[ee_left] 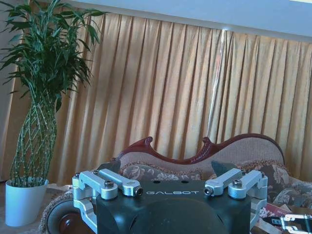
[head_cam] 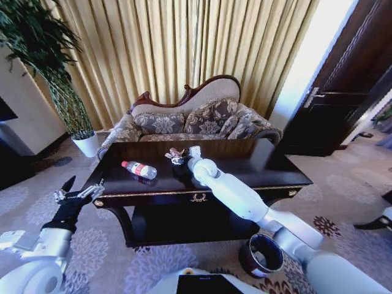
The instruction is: Move to the front of the table and place the trash on the table into the trash bin.
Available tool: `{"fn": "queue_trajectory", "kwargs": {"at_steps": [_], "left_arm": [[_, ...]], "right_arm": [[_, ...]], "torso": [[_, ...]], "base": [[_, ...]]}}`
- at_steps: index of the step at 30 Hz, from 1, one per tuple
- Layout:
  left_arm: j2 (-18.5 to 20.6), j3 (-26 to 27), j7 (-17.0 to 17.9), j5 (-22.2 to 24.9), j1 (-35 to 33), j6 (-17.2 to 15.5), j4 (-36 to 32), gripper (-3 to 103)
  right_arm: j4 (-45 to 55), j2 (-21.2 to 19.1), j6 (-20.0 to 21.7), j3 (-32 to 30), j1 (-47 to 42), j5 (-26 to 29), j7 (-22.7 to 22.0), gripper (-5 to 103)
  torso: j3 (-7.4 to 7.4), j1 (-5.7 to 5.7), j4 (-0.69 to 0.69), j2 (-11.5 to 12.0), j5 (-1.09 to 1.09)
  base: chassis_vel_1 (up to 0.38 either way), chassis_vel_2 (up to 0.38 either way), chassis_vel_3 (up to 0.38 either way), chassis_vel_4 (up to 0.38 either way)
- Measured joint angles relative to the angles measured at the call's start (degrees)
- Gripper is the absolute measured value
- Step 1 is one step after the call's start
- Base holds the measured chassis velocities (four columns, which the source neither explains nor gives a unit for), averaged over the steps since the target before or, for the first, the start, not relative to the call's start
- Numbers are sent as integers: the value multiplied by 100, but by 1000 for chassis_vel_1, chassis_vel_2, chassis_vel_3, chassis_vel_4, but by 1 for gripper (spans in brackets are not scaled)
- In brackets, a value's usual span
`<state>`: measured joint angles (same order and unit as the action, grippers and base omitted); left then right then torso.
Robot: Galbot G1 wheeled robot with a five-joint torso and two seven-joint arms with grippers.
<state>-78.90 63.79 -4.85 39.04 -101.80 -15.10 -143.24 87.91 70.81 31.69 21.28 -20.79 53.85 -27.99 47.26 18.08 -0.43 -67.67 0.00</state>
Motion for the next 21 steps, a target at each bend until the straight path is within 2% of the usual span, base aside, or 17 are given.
{"fn": "queue_trajectory", "kwargs": {"at_steps": [2,3,5,6,9,10,13,15,17,18,20,21], "left_arm": [[-4,5,0,1,1,7,0,100],[-4,5,0,1,1,7,0,100],[-3,6,0,3,9,9,0,100],[-3,6,0,3,9,9,0,100],[-4,1,0,6,20,10,0,100],[-4,1,0,6,20,10,0,100],[-27,-6,-7,5,19,12,0,100],[-30,-7,-10,6,17,12,0,100],[-38,-4,-23,5,10,26,3,100],[-38,-4,-23,5,10,26,3,100],[-46,-3,-35,5,7,35,11,100],[-46,-3,-35,5,7,35,11,100]], "right_arm": [[-32,-3,-12,3,1,-41,4,70],[-32,-3,-12,3,1,-41,4,70],[-43,-15,-30,-4,2,-67,9,60],[-43,-15,-30,-4,2,-67,9,60],[-43,-36,-59,-11,4,-84,12,43],[-43,-36,-59,-11,4,-84,12,43],[-34,-55,-75,-18,4,-87,14,27],[-32,-57,-77,-18,4,-88,14,27],[-28,-60,-82,-20,-2,-96,16,16],[-28,-60,-82,-20,-2,-96,16,16],[-24,-61,-85,-21,-13,-105,16,5],[-24,-61,-85,-21,-13,-105,16,5]], "torso": [[0,0,0,0,0],[0,0,0,0,0],[0,0,0,0,0],[0,0,0,0,0],[0,0,0,0,0],[0,0,0,0,0],[0,0,0,0,0],[0,0,0,0,0],[0,0,0,-1,0],[0,0,0,-1,0],[0,0,0,-1,0],[0,0,0,-1,0]], "base": [[0,0,0,0],[0,0,0,0],[0,0,0,0],[0,0,0,0],[0,0,0,0],[0,0,0,0],[0,0,0,0],[0,0,0,0],[0,0,0,0],[0,0,0,0],[0,0,0,0],[0,0,0,0]]}}
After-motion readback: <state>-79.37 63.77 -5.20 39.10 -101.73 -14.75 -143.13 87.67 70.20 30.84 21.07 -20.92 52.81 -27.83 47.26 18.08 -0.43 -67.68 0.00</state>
